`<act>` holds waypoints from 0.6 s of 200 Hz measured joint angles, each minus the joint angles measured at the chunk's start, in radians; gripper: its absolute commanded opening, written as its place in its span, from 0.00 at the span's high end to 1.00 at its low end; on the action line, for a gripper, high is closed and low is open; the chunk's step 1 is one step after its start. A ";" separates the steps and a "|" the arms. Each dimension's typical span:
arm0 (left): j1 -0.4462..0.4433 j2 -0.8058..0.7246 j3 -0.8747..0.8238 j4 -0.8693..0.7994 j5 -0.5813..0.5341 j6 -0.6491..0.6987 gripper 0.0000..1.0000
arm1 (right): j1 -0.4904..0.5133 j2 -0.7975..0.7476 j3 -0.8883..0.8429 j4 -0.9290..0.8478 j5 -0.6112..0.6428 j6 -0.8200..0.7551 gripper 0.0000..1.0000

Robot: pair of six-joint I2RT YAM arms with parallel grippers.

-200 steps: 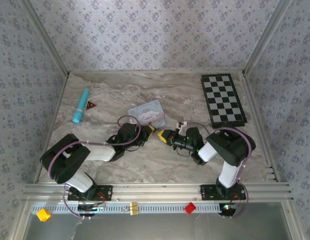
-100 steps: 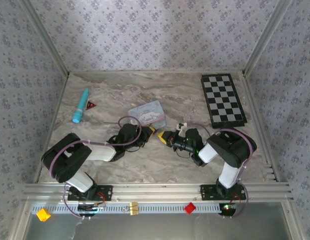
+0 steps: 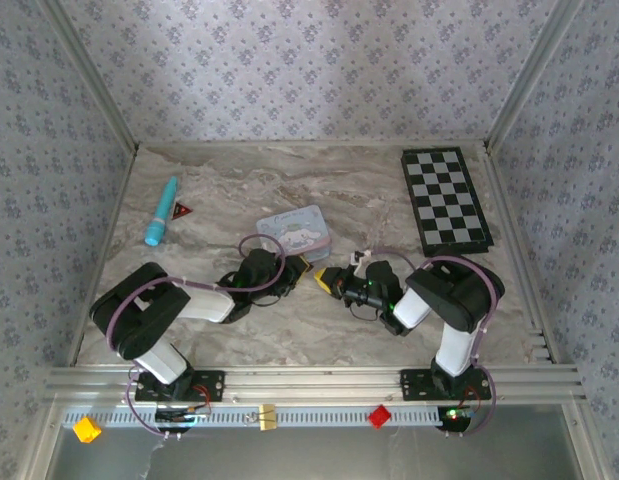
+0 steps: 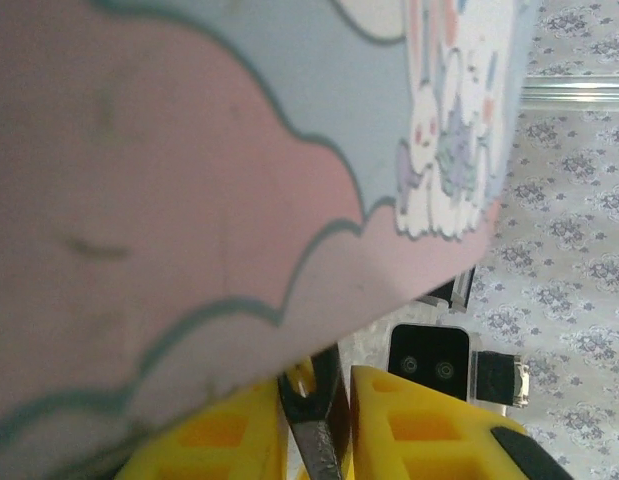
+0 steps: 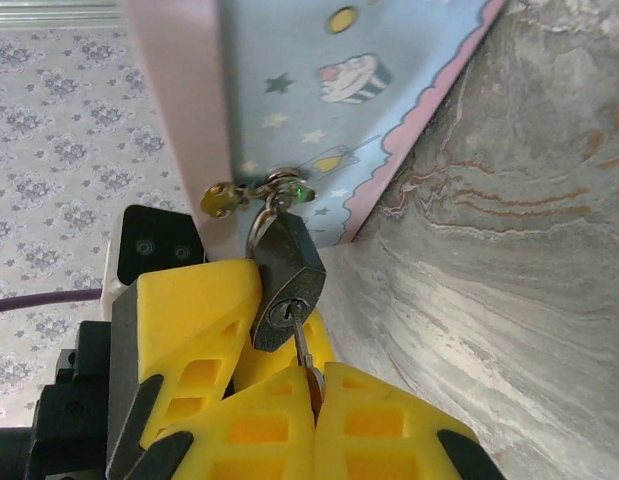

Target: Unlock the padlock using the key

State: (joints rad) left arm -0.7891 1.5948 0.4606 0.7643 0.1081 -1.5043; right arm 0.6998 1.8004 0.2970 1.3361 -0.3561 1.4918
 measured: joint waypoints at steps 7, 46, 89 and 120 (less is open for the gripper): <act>-0.002 0.002 0.000 0.003 0.000 0.000 0.72 | 0.002 0.001 0.000 0.002 0.000 0.000 1.00; -0.012 0.020 0.000 0.037 0.010 0.003 0.68 | 0.016 0.005 0.002 0.016 0.001 0.000 1.00; -0.014 0.047 0.006 0.075 0.011 0.008 0.69 | 0.023 0.014 0.003 0.032 0.003 0.000 1.00; -0.013 0.060 0.008 0.092 0.010 0.018 0.76 | 0.024 0.018 0.003 0.046 0.014 0.000 1.00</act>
State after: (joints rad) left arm -0.8024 1.6543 0.4683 0.8562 0.1184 -1.4868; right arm 0.7235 1.8187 0.2996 1.3823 -0.3416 1.4918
